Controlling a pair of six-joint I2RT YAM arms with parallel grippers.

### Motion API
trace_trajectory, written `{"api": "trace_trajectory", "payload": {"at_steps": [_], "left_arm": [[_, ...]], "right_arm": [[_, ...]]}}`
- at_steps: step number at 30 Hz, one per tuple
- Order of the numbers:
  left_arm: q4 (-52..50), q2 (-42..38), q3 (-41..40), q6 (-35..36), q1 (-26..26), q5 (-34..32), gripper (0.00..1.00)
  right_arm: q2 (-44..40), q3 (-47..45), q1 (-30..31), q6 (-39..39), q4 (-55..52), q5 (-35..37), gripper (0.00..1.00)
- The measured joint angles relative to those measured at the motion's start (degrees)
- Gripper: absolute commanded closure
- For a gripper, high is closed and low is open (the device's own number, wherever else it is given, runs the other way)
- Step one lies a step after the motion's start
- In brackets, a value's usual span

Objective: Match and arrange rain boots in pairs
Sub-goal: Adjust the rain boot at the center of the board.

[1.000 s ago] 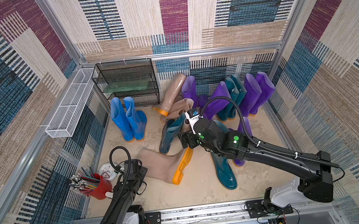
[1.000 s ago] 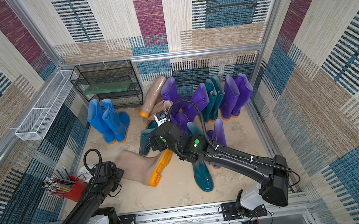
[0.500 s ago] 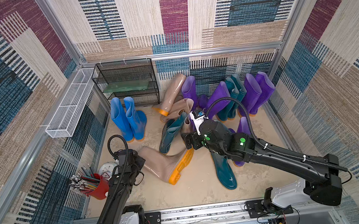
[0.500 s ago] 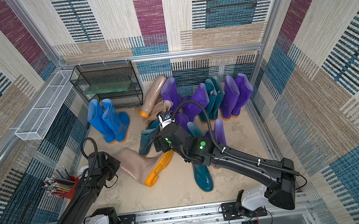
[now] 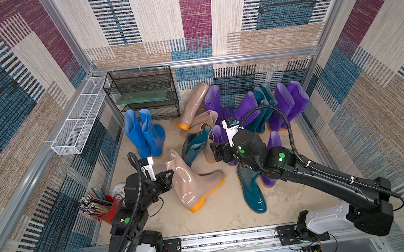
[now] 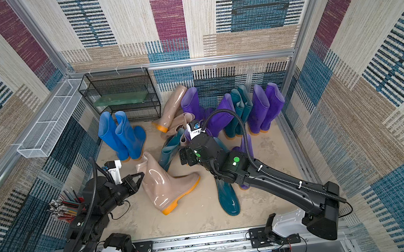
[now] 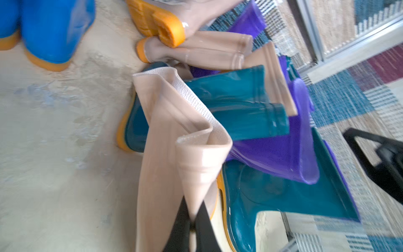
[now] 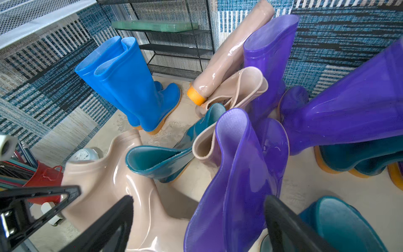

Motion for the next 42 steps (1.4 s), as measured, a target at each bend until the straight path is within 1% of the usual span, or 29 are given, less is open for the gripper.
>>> {"api": "trace_trajectory", "payload": {"at_steps": [4,8,12,13,15,17,20,25,28,36,39,42], "left_arm": [[1.11,-1.36,-1.03,1.01,-5.22,2.78,1.00],[1.09,-2.99,-1.81,1.09,-11.61,3.61,1.00],[1.36,-3.89,-2.08,1.49,-16.68,4.24,0.92],[1.29,-3.91,-2.12,1.53,-17.81,4.26,0.89],[1.29,-3.98,-2.12,1.77,-19.74,4.24,0.77],[1.27,-4.44,-2.14,1.90,-21.64,4.20,0.68],[1.22,-5.31,-2.43,2.08,-23.98,4.02,0.51],[-0.39,-5.86,-1.70,2.29,-26.51,2.56,0.31],[-1.01,-5.25,0.57,2.80,-27.17,2.19,0.30],[-2.71,-1.81,5.33,5.46,-27.89,1.33,0.30],[-4.00,-1.44,6.80,6.51,-27.98,0.94,0.28],[-5.81,0.68,10.32,8.20,-27.98,-0.68,0.28]], "right_arm": [[-1.44,-1.07,-0.24,0.00,0.15,0.04,0.04],[-2.38,-1.73,-0.24,-0.02,0.42,0.04,0.03],[-3.37,-2.78,-0.31,-0.02,0.79,0.04,0.03],[-3.43,-2.91,-0.31,-0.02,0.81,0.04,0.03],[-3.48,-3.04,-0.31,-0.02,0.87,0.04,0.03],[-3.56,-3.10,-0.33,-0.02,0.87,0.04,0.03],[-3.91,-3.15,-0.33,-0.04,0.87,0.04,0.03],[-4.24,-3.19,-0.35,-0.33,0.92,0.44,0.03],[-4.02,-3.17,-0.35,-0.46,0.98,0.44,0.03],[-2.73,-2.67,-0.44,-1.09,1.36,0.39,0.03],[-2.60,-2.51,-0.44,-1.55,1.73,0.42,0.03],[-2.56,-2.43,-0.61,-1.95,1.84,0.44,0.03]]}}
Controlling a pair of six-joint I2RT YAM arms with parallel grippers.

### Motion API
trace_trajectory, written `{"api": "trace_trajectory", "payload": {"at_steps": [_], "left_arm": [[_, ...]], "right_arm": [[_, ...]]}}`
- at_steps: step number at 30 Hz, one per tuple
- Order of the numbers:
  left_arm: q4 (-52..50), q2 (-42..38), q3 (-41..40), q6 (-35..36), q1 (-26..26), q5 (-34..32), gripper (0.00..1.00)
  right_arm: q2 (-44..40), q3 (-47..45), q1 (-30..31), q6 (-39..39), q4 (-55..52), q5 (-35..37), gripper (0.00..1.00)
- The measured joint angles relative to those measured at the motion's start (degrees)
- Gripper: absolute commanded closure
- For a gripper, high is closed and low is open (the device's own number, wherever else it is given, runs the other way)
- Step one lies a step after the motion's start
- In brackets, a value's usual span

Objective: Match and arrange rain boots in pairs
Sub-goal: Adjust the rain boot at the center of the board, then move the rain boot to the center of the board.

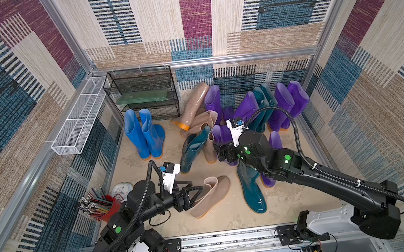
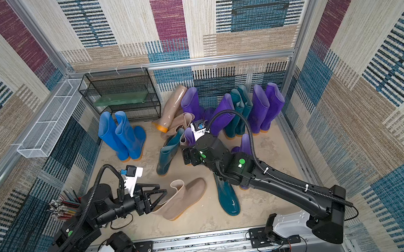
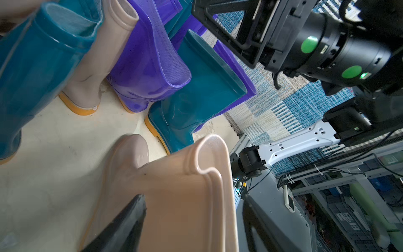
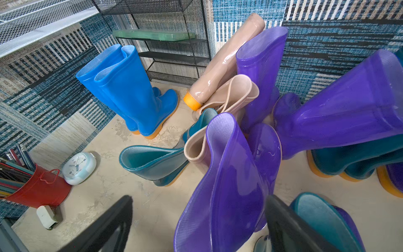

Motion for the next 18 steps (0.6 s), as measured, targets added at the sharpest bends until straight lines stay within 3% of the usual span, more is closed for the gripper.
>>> {"api": "trace_trajectory", "payload": {"at_steps": [11,18], "left_arm": [[-3.21,14.47,11.89,9.18,0.00,-7.96,0.24],[-5.16,25.59,19.58,15.41,1.68,-20.68,0.21]], "right_arm": [[1.68,0.52,-0.04,-0.55,0.31,-0.66,0.02],[0.81,0.52,-1.27,-0.61,0.33,-0.52,0.00]]}}
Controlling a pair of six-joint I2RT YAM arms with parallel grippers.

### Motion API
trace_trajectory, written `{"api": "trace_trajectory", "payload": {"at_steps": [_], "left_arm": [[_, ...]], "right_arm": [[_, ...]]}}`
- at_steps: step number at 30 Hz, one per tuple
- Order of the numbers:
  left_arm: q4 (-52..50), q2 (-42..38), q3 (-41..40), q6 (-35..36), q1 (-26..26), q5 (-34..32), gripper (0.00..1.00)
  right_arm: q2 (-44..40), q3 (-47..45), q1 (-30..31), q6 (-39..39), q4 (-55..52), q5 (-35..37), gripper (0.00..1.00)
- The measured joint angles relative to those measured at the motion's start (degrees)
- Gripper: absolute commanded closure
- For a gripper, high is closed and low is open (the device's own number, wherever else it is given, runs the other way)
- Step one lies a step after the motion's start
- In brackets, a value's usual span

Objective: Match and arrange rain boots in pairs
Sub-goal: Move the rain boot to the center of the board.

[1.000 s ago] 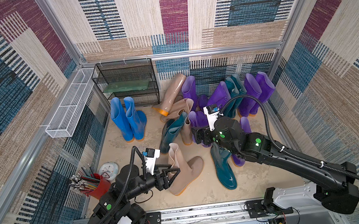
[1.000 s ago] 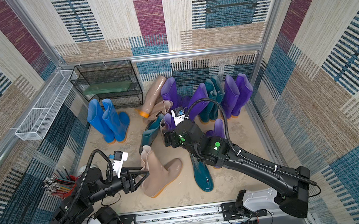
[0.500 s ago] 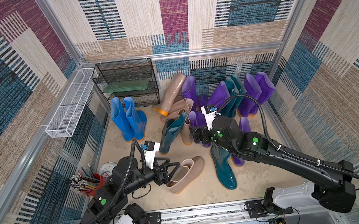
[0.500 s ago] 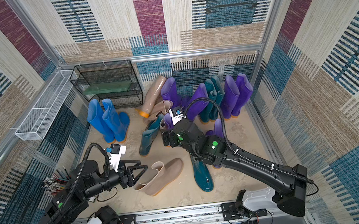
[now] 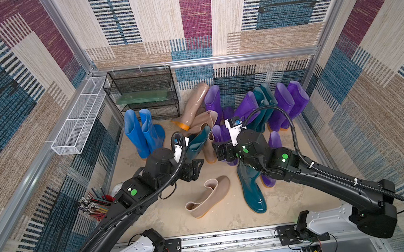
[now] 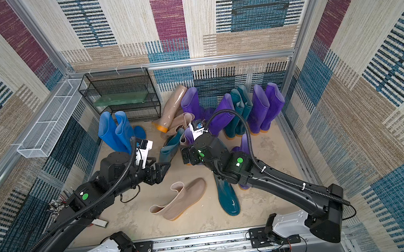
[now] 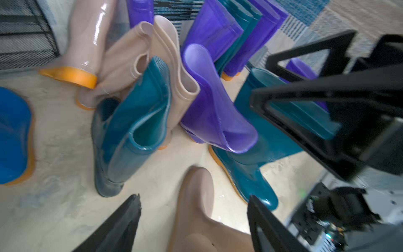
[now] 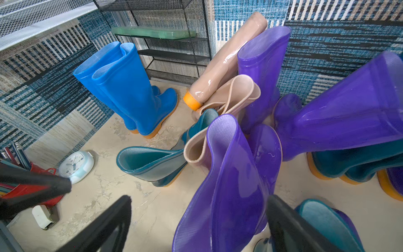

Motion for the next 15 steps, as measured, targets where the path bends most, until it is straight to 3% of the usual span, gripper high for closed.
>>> {"api": "trace_trajectory", "payload": {"at_steps": [4,8,15], "left_arm": [[-0.15,7.63,2.69,2.69,4.55,-1.57,0.24],[-0.09,11.41,3.82,3.34,7.87,2.10,0.28],[2.34,14.38,4.37,4.39,9.42,7.80,0.75]], "right_arm": [[-0.39,0.00,-1.81,-0.20,0.02,-0.17,0.00],[-0.50,-0.33,-2.51,-0.42,0.04,-1.73,0.00],[0.98,-0.37,-4.90,-1.27,0.68,-4.07,0.03]]}}
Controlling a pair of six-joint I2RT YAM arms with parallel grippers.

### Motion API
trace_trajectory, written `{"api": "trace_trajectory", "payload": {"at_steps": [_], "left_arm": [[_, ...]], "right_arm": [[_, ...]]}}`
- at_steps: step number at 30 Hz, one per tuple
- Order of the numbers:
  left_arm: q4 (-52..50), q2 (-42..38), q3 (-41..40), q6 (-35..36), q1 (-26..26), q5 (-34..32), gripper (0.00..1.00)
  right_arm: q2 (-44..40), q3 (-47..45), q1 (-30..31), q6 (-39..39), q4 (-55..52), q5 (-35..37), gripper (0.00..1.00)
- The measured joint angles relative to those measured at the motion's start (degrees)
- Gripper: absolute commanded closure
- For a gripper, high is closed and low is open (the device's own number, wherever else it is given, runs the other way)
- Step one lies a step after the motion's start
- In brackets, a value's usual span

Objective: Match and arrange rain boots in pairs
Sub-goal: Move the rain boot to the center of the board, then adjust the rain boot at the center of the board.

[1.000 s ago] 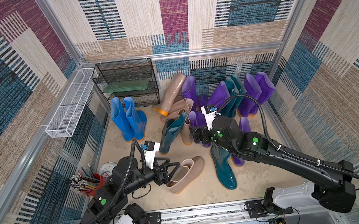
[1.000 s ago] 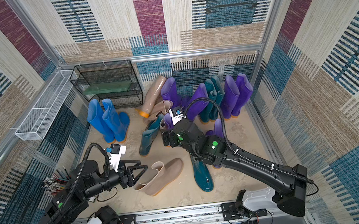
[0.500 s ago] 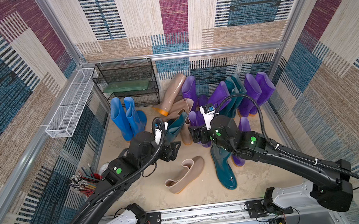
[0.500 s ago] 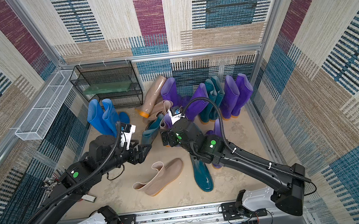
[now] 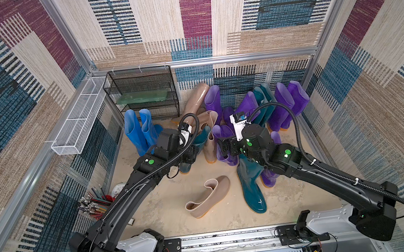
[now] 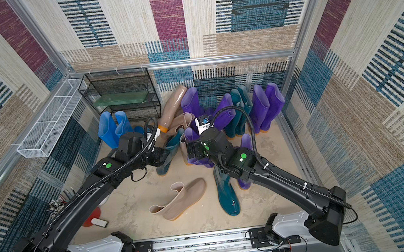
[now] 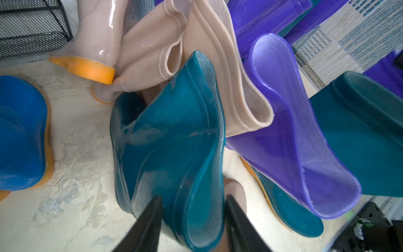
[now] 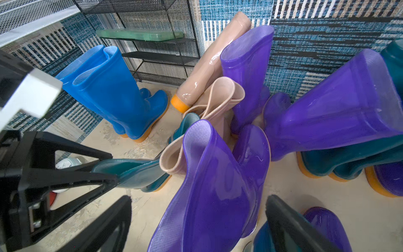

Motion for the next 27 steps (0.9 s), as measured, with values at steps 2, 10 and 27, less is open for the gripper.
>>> {"api": "trace_trajectory", "payload": {"at_steps": [2,10,27], "left_arm": [[0.39,0.33,0.00,0.04,0.15,0.02,0.85],[0.85,-1.95,-1.55,1.01,0.31,-3.45,1.00],[-9.09,-14.93,-3.82,-4.20,1.07,-24.94,1.00]], "right_arm": [[2.32,1.16,-0.59,-0.35,0.46,-1.40,0.03],[17.05,11.85,-3.30,-0.20,-0.70,-1.81,0.03],[18.97,11.74,-10.01,0.90,-3.82,-3.19,1.00]]}}
